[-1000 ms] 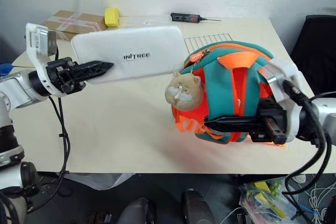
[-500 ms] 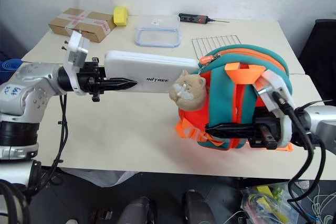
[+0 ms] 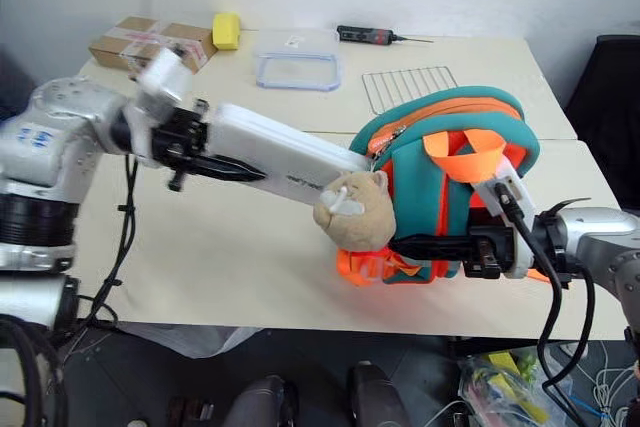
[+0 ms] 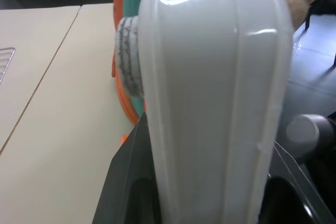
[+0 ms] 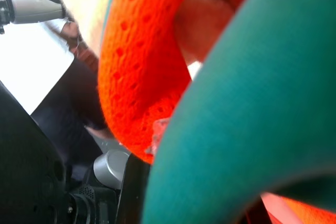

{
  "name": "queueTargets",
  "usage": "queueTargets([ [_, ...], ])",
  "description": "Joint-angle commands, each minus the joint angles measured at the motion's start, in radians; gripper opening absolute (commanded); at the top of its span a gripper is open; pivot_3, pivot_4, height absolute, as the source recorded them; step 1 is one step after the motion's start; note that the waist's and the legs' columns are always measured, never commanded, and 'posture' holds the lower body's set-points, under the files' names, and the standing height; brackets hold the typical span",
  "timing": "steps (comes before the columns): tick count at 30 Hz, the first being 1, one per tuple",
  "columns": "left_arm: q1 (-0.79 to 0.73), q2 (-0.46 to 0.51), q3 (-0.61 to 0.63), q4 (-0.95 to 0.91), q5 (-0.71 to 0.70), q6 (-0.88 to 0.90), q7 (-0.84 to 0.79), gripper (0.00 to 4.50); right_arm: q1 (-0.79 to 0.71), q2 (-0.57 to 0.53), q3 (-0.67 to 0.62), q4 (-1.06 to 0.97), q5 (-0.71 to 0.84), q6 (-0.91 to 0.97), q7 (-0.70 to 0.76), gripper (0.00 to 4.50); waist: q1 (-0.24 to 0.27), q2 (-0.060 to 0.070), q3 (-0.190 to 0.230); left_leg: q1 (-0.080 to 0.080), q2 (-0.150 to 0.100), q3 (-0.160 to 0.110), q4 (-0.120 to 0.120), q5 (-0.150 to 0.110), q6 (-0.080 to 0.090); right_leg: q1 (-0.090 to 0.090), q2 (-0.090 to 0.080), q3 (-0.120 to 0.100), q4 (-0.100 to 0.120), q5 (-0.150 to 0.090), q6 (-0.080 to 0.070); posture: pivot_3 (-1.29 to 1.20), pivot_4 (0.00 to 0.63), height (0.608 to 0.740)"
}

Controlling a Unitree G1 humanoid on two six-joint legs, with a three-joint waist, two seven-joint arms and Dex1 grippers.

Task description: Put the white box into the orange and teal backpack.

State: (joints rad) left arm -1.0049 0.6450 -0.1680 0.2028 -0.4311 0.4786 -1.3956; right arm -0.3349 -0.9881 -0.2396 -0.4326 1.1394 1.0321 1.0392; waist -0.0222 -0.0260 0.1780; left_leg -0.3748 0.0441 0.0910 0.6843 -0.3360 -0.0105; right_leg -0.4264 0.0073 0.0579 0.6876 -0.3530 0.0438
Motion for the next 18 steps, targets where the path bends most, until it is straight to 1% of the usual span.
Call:
queueTargets([
  [1, -0.036, -0.143, -0.021, 0.035, 0.056, -0.058, 0.134, 1.33, -0.012, 0.021, 0.008, -0.04, 0.007, -0.025, -0.005, 0.05, -0.001, -0.001, 0.0, -0.001, 0.0, 0.0, 0.0, 0.0, 0.001, 0.0, 0.0, 0.0, 0.0, 0.0, 0.0, 0.0, 0.15, 0.74],
  [6, -0.051, -0.368, -0.074, 0.109, 0.137, -0.102, 0.279, 1.33, -0.027, 0.063, 0.019, -0.065, 0.018, -0.031, -0.059, 0.05, -0.007, -0.001, 0.0, -0.001, 0.0, 0.001, 0.0, -0.001, 0.001, -0.002, 0.0, 0.001, 0.0, 0.0, 0.0, 0.0, 0.15, 0.74],
  [8, -0.049, -0.404, -0.091, 0.115, 0.162, -0.101, 0.294, 1.33, -0.026, 0.08, 0.024, -0.07, 0.012, -0.032, -0.089, 0.05, -0.01, -0.001, 0.0, -0.001, 0.0, 0.001, 0.0, 0.0, 0.0, -0.002, 0.001, 0.001, 0.001, 0.0, 0.0, 0.0, 0.15, 0.74],
  [9, -0.048, -0.405, -0.092, 0.11, 0.163, -0.087, 0.287, 2.06, -0.024, 0.087, 0.026, -0.071, 0.011, -0.033, -0.107, 0.0, -0.013, -0.001, 0.0, -0.001, 0.0, 0.001, 0.0, 0.0, 0.0, -0.002, 0.001, 0.001, 0.001, 0.0, 0.0, 0.0, 0.15, 0.74],
  [11, -0.047, -0.397, -0.086, 0.101, 0.159, -0.068, 0.274, 2.58, -0.019, 0.095, 0.027, -0.074, 0.011, -0.033, -0.131, 0.0, -0.016, 0.0, 0.0, 0.001, 0.001, 0.001, -0.001, 0.0, -0.001, -0.002, 0.002, 0.002, 0.002, 0.0, 0.0, 0.0, 0.15, 0.74],
  [12, -0.047, -0.373, -0.072, 0.093, 0.154, -0.055, 0.267, 2.95, -0.009, 0.097, 0.023, -0.079, 0.014, -0.033, -0.137, 0.0, -0.017, 0.0, 0.0, 0.001, 0.001, 0.001, -0.001, 0.001, -0.001, -0.002, 0.002, 0.002, 0.003, 0.0, 0.0, 0.0, 0.15, 0.74],
  [15, -0.019, -0.249, 0.003, 0.018, 0.112, -0.001, 0.237, 3.76, 0.041, 0.108, 0.004, -0.104, 0.028, -0.041, -0.16, 0.0, -0.023, 0.0, 0.0, 0.002, 0.001, 0.001, -0.002, 0.001, -0.002, -0.002, 0.003, 0.002, 0.003, 0.0, 0.0, 0.0, 0.15, 0.74],
  [17, 0.014, -0.186, 0.045, -0.039, 0.074, 0.03, 0.217, 4.34, 0.055, 0.114, 0.0, -0.116, 0.036, -0.045, -0.18, 0.0, -0.031, 0.0, 0.0, 0.002, 0.002, 0.001, -0.003, 0.001, -0.003, -0.002, 0.003, 0.002, 0.003, 0.0, 0.0, 0.0, 0.15, 0.74],
  [18, 0.03, -0.148, 0.07, -0.063, 0.048, 0.054, 0.202, 4.48, 0.058, 0.117, -0.002, -0.12, 0.044, -0.046, -0.19, 0.0, -0.031, 0.0, 0.0, 0.002, 0.002, 0.001, -0.003, 0.002, -0.003, -0.002, 0.003, 0.002, 0.003, 0.0, 0.0, 0.0, 0.15, 0.74],
])
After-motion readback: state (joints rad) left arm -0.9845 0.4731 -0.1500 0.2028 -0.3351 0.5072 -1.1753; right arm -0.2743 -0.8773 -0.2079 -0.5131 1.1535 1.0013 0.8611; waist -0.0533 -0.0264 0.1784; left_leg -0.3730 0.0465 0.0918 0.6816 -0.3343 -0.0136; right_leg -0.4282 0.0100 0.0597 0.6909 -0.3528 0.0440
